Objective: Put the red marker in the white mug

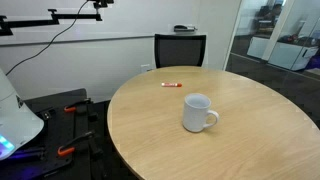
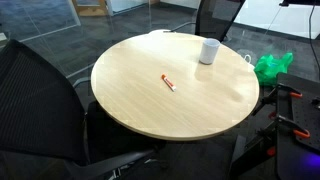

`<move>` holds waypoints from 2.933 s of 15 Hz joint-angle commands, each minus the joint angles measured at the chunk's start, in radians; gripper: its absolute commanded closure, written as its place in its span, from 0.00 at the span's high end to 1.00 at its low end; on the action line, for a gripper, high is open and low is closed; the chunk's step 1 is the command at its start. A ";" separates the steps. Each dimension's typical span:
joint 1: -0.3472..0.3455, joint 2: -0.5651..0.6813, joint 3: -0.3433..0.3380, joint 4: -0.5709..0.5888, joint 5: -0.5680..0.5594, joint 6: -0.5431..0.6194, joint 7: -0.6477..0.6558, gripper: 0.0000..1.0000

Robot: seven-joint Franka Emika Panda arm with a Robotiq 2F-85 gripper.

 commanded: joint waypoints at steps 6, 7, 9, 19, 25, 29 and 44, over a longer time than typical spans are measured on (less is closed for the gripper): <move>0.012 0.002 -0.009 0.003 -0.006 -0.002 0.006 1.00; 0.008 0.012 -0.005 0.005 -0.001 0.027 0.024 1.00; -0.002 0.050 0.000 0.015 0.010 0.097 0.061 1.00; -0.079 0.421 0.011 0.110 0.025 0.609 0.469 1.00; -0.072 0.679 -0.047 0.254 -0.072 0.701 0.641 1.00; -0.030 0.831 -0.100 0.344 -0.027 0.710 0.588 1.00; 0.062 1.182 -0.219 0.518 0.011 0.743 0.542 1.00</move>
